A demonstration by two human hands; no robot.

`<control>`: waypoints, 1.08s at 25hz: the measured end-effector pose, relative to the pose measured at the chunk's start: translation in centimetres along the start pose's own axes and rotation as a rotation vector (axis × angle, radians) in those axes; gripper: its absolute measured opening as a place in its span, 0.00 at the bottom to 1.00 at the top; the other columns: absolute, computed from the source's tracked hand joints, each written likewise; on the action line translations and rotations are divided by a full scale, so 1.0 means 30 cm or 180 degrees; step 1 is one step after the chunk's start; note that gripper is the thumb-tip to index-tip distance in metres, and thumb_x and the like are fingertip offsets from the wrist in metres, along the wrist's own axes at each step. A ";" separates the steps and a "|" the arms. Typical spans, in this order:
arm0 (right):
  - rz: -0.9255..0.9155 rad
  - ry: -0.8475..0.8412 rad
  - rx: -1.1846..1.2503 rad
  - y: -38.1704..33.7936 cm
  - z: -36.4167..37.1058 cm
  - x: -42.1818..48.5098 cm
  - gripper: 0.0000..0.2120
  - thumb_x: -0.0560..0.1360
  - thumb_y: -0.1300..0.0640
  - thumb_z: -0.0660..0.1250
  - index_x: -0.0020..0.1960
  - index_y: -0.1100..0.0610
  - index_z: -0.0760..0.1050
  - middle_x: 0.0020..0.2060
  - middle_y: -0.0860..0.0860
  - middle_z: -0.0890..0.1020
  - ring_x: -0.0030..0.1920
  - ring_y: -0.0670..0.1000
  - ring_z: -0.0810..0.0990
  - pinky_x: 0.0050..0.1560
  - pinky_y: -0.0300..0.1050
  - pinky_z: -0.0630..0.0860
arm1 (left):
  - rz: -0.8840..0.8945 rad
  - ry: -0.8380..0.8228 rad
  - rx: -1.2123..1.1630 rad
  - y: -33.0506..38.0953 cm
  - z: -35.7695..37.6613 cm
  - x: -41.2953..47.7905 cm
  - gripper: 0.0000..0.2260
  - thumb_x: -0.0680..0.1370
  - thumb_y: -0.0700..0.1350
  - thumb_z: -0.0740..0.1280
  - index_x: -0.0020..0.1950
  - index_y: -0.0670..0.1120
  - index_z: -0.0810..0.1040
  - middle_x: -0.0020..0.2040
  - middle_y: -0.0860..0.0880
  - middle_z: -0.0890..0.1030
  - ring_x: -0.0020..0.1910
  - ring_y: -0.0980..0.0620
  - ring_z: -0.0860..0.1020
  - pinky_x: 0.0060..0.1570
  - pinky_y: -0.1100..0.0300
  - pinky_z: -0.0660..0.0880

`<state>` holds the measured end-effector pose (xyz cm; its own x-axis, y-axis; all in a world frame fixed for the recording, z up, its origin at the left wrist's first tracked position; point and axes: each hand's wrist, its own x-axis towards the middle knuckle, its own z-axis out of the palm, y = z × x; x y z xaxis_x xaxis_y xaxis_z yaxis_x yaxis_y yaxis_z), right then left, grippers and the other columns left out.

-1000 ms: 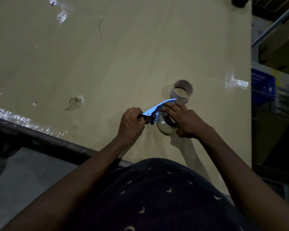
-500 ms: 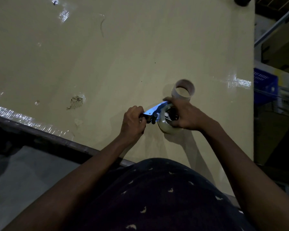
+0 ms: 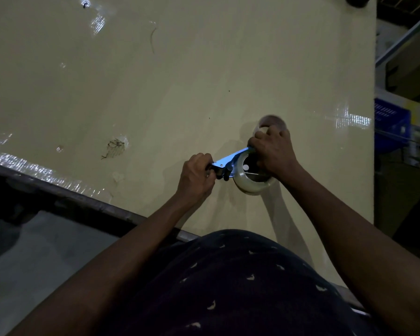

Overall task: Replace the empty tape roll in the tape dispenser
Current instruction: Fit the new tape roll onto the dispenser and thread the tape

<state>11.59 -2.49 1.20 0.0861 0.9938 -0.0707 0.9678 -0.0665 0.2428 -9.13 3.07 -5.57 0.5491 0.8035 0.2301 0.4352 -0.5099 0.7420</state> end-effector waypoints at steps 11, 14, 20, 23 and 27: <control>0.0240 0.0224 0.0247 -0.014 0.000 0.003 0.11 0.59 0.61 0.73 0.41 0.57 0.81 0.34 0.52 0.82 0.42 0.62 0.76 0.47 0.52 0.69 | 0.0019 -0.0076 -0.0059 -0.014 -0.005 0.013 0.03 0.65 0.35 0.63 0.34 0.40 0.70 0.30 0.50 0.69 0.31 0.51 0.66 0.32 0.60 0.59; 0.0237 0.0272 0.0295 -0.012 0.002 -0.003 0.10 0.60 0.60 0.72 0.42 0.57 0.81 0.35 0.52 0.82 0.43 0.63 0.76 0.47 0.51 0.68 | 0.0009 -0.0144 0.0113 -0.017 -0.010 0.016 0.04 0.66 0.36 0.64 0.33 0.41 0.70 0.30 0.48 0.71 0.31 0.49 0.67 0.32 0.59 0.60; 0.0256 0.0255 0.0271 -0.016 0.001 0.000 0.12 0.59 0.59 0.74 0.42 0.56 0.81 0.35 0.52 0.81 0.42 0.62 0.75 0.44 0.51 0.67 | 0.0321 -0.0202 0.0427 -0.045 -0.023 0.033 0.05 0.68 0.36 0.66 0.32 0.40 0.73 0.28 0.44 0.75 0.28 0.45 0.69 0.30 0.52 0.66; 0.0242 0.0189 0.0274 -0.016 0.004 0.006 0.12 0.59 0.59 0.73 0.43 0.56 0.81 0.36 0.52 0.81 0.42 0.62 0.75 0.44 0.51 0.67 | 0.0484 -0.0144 0.0513 -0.060 -0.026 0.043 0.08 0.69 0.37 0.67 0.30 0.40 0.72 0.25 0.44 0.73 0.25 0.46 0.67 0.28 0.51 0.65; 0.0211 0.0234 0.0298 -0.014 0.012 0.009 0.12 0.58 0.59 0.74 0.42 0.56 0.81 0.35 0.52 0.81 0.41 0.62 0.75 0.43 0.51 0.67 | 0.0684 -0.0053 0.0481 -0.056 -0.028 0.045 0.09 0.69 0.38 0.63 0.29 0.40 0.69 0.24 0.43 0.70 0.25 0.48 0.62 0.27 0.54 0.62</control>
<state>11.30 -2.24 0.74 0.1364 0.9906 0.0143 0.9787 -0.1369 0.1530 -9.70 5.26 -5.98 0.6515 0.6672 0.3611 0.4083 -0.7095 0.5743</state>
